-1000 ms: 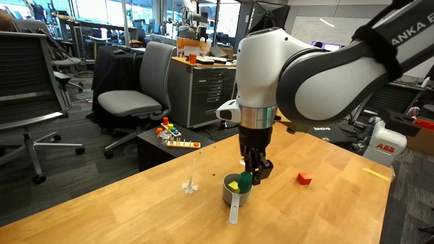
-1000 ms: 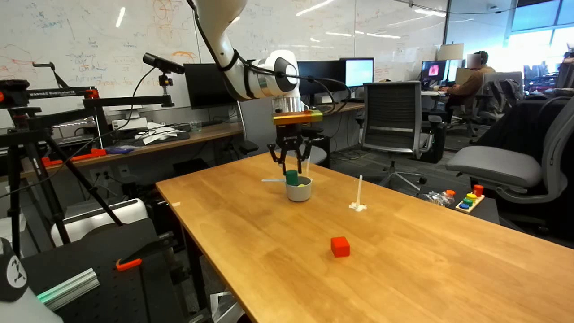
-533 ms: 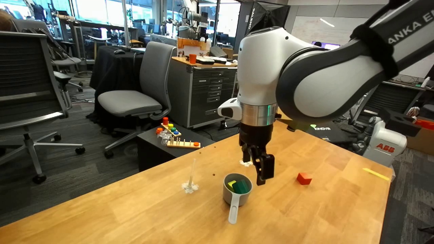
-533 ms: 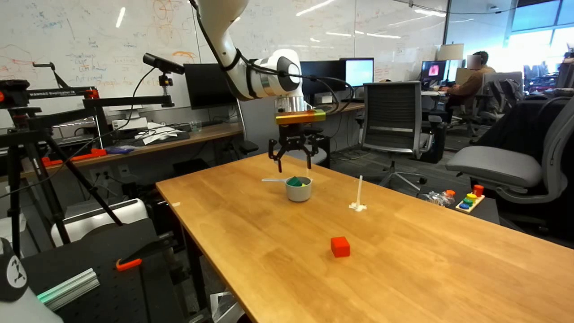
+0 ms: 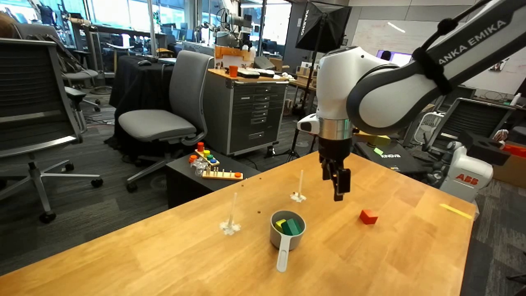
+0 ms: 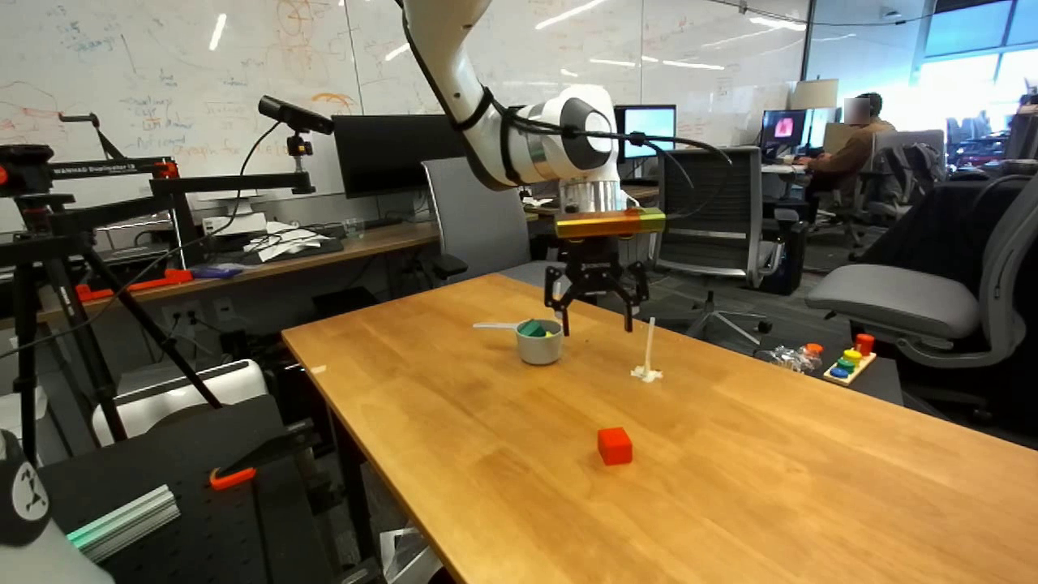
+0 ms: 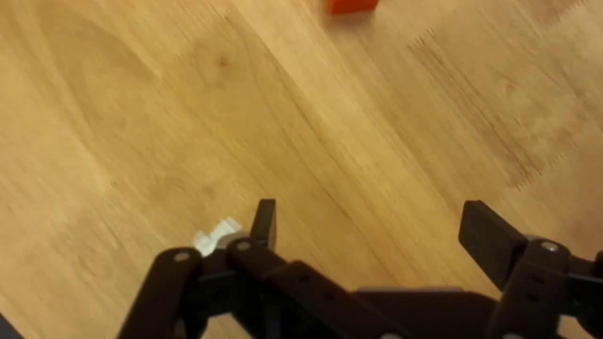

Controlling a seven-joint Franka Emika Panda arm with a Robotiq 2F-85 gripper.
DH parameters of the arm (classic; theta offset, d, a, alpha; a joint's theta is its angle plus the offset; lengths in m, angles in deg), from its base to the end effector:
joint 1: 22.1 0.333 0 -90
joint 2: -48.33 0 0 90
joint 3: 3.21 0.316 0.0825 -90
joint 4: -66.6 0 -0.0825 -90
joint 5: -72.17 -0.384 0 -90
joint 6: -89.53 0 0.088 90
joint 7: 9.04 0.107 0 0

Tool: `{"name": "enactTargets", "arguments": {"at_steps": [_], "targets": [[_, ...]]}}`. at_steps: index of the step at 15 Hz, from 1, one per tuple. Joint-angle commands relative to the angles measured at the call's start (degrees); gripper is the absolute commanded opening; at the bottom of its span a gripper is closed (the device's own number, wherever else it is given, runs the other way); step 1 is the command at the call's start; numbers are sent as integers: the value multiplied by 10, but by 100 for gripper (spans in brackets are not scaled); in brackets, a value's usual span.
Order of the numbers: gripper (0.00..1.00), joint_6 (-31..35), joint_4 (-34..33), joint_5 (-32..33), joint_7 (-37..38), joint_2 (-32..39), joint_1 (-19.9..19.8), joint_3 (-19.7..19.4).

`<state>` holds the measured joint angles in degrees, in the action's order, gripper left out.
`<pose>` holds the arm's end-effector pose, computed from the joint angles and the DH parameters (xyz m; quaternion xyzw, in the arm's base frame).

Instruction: Take the yellow, green and orange blocks one at a time from the table and put them in the gray pot

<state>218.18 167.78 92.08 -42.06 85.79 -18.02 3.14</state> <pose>0.6350 0.1024 0.1820 0.8753 0.4679 -0.0976 0.0736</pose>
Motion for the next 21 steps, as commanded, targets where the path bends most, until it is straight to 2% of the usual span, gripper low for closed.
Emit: {"name": "enactTargets", "arguments": {"at_steps": [1, 11, 21], "targets": [[100, -2, 20, 5, 4, -8, -21, -19], [100, 3, 91, 10, 13, -15, -44, -37], [100, 6, 110, 14, 18, -15, -60, -57]]}}
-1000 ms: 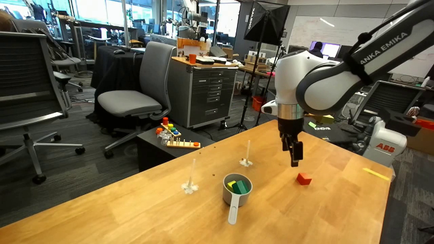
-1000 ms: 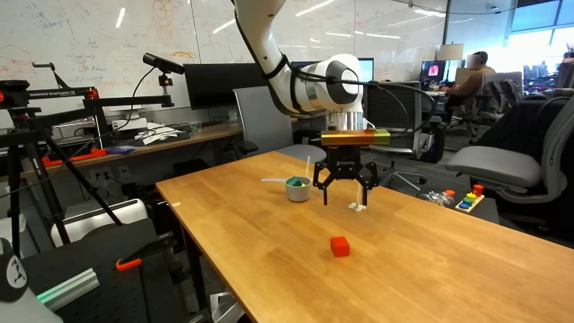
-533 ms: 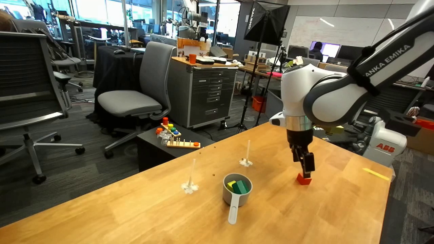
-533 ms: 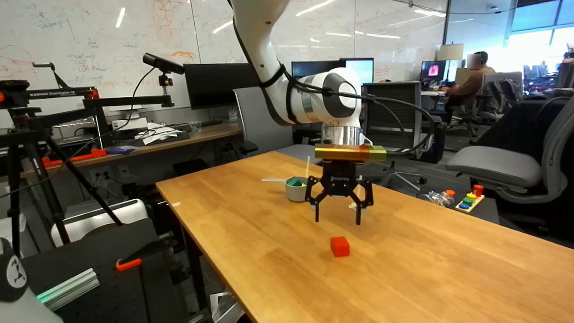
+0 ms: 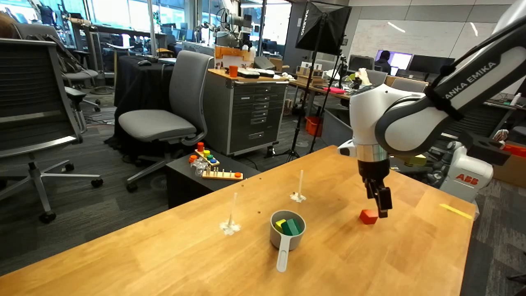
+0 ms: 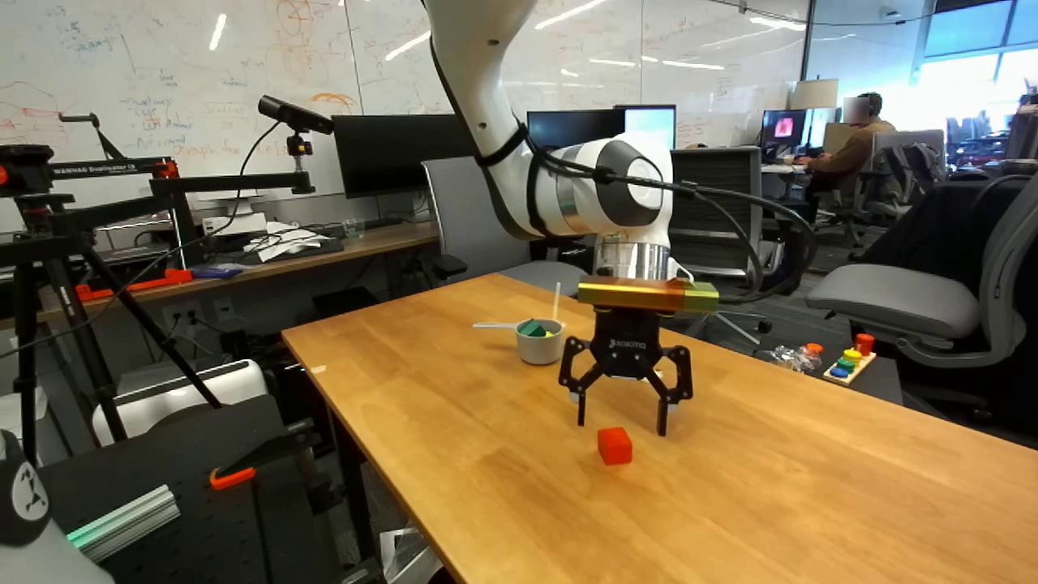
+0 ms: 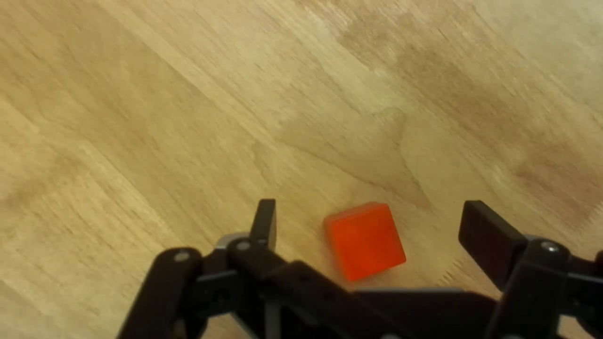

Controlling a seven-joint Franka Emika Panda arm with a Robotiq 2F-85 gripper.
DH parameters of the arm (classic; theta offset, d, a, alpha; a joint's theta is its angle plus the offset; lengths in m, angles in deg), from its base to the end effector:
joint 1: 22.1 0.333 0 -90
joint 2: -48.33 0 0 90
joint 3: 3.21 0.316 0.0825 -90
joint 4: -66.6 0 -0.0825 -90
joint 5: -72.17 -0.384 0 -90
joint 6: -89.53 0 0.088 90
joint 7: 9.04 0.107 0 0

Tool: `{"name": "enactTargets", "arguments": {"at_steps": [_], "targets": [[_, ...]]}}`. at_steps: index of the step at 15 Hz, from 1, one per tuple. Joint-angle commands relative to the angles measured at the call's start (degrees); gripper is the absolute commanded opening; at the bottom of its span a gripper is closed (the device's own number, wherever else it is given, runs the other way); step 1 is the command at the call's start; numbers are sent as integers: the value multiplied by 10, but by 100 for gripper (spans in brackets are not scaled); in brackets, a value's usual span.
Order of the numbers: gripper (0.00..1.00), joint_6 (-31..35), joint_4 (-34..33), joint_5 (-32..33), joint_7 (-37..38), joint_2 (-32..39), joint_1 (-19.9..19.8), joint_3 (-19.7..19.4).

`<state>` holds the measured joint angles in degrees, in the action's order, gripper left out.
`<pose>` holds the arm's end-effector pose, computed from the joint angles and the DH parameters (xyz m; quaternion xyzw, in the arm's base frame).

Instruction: Take the yellow, green and orange blocks one at a time from the table and put them in the gray pot

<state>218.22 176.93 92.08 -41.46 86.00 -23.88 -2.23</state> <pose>0.5808 -0.0177 0.1216 0.9001 0.3882 -0.1891 0.0579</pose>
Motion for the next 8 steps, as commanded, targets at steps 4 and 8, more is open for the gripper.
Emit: {"name": "enactTargets", "arguments": {"at_steps": [4, 8], "targets": [[100, 6, 20, 15, 11, -15, -2, -2], [100, 6, 17, 15, 11, -10, 1, 0]]}}
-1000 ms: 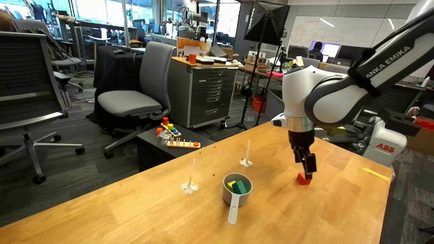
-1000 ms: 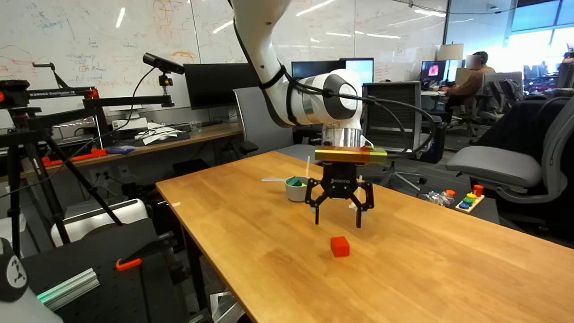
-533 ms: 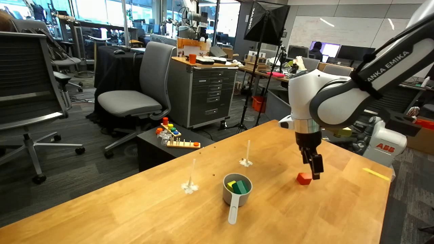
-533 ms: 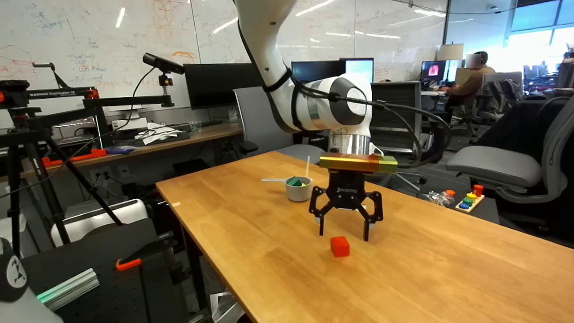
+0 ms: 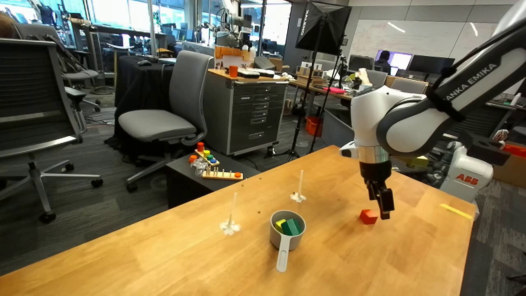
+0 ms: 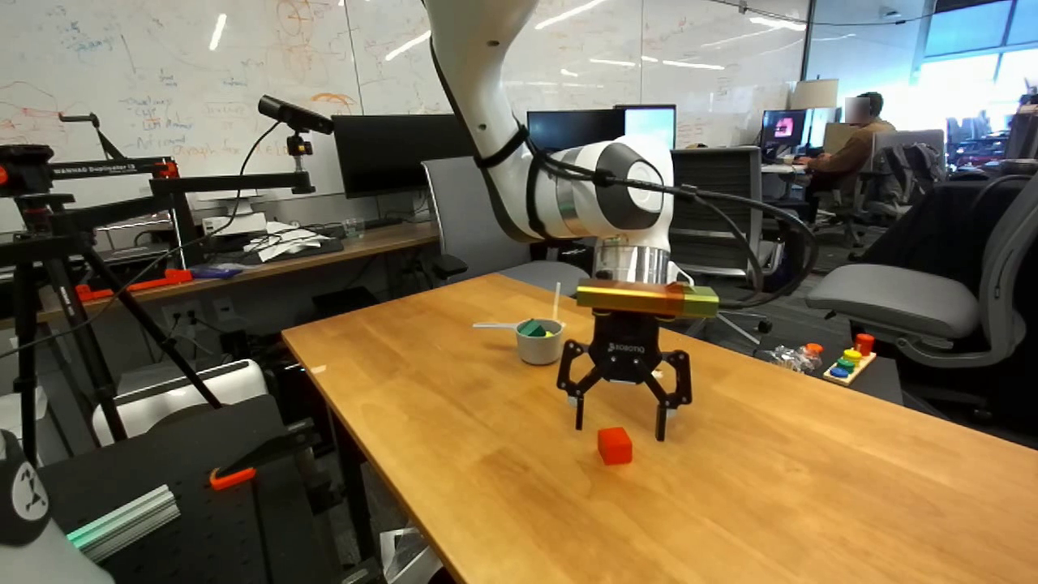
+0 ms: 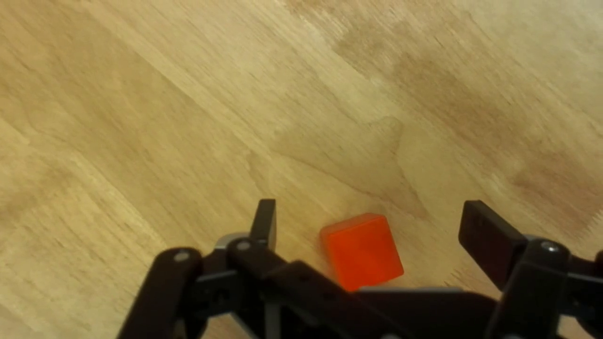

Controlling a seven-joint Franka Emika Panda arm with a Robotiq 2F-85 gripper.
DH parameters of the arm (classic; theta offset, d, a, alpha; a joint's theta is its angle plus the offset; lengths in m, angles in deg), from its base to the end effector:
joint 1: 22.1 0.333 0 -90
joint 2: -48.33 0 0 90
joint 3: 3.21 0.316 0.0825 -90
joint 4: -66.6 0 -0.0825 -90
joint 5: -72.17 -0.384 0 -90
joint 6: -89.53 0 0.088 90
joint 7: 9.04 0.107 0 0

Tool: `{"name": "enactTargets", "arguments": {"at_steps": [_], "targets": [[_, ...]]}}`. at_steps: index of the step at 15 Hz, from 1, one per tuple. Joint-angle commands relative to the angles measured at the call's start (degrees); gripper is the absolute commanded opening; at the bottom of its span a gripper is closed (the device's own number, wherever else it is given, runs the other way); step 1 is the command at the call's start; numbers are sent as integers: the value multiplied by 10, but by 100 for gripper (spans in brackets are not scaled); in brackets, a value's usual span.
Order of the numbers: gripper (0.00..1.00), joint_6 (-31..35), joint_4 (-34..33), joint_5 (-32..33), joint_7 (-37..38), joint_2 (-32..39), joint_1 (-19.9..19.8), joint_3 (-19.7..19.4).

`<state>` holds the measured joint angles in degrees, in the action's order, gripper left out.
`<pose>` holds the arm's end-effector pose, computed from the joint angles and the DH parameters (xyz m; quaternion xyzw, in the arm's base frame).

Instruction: Take the yellow, green and orange blocks one at a time from the table and put them in the gray pot

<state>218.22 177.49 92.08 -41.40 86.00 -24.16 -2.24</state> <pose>0.5766 -0.0205 0.1184 0.9003 0.3858 -0.1936 0.0556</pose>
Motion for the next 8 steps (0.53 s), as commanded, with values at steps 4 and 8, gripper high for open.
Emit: {"name": "enactTargets", "arguments": {"at_steps": [4, 8], "targets": [[100, 5, 2, 15, 9, -1, 8, 3], [100, 4, -2, 14, 9, 4, 13, 7]]}}
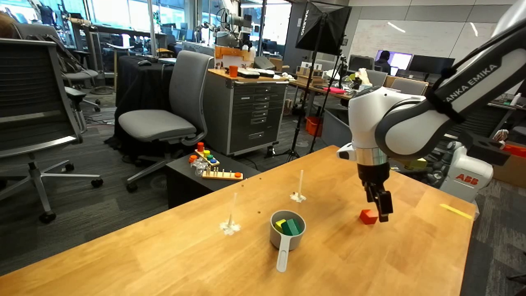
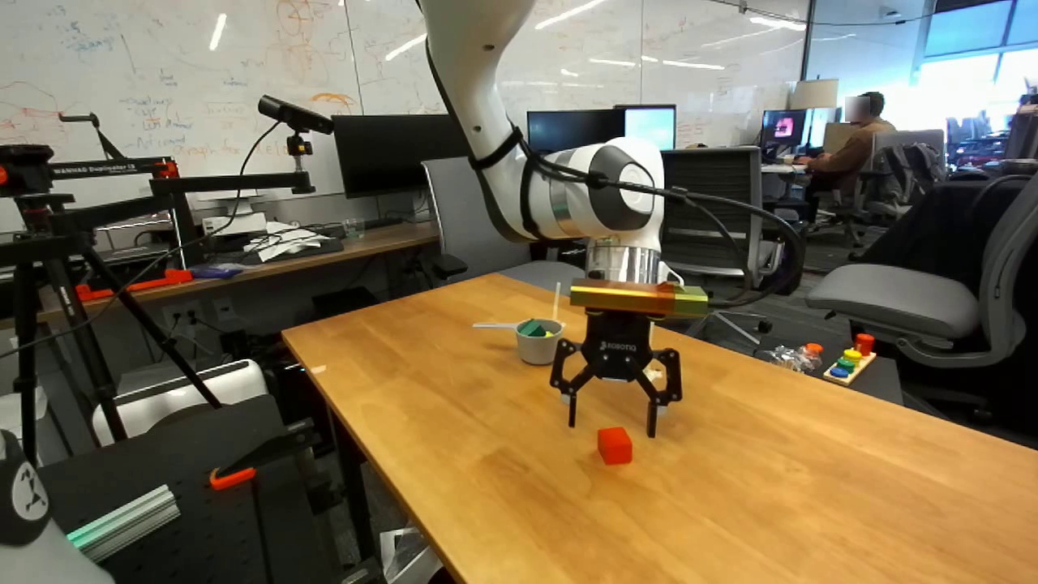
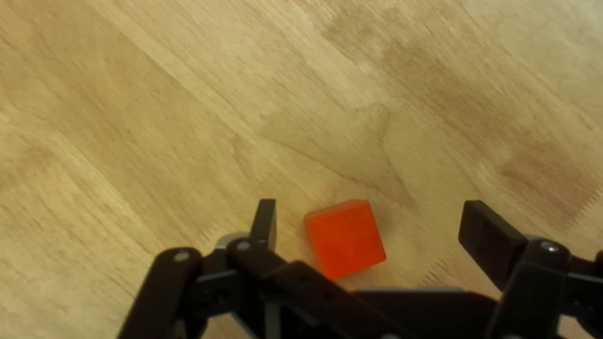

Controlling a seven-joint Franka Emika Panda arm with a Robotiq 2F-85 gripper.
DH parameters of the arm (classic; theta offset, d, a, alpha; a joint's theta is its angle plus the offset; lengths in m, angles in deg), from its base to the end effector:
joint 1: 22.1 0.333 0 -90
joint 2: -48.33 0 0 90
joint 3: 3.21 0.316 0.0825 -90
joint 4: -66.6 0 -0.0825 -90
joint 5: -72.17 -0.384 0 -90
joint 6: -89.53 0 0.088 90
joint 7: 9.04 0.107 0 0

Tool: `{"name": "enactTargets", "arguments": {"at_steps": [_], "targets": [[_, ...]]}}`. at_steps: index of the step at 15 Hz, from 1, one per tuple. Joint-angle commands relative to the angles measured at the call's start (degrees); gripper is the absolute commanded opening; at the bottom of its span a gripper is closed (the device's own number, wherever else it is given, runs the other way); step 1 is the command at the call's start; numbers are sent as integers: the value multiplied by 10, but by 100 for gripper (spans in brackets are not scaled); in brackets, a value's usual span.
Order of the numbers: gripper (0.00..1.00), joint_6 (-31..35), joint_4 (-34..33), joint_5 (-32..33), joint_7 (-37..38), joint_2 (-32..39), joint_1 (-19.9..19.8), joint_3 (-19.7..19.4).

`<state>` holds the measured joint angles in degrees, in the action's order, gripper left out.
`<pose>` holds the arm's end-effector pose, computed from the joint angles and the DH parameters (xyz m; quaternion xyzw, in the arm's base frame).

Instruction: Take the yellow, green and orange blocks one at a time from the table and put them in the gray pot

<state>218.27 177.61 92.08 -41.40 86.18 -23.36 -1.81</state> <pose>0.5755 -0.0080 0.1160 0.8961 0.3954 -0.1940 0.0545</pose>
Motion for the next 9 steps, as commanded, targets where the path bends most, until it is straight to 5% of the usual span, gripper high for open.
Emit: {"name": "enactTargets", "arguments": {"at_steps": [1, 4, 5, 6, 9], "targets": [[100, 4, -5, 15, 9, 5, 6, 2], [100, 5, -8, 16, 5, 10, 8, 3], [75, 6, -8, 16, 6, 11, 8, 3], [74, 8, -9, 18, 6, 12, 9, 3], [49, 16, -10, 20, 6, 17, 10, 2]]}}
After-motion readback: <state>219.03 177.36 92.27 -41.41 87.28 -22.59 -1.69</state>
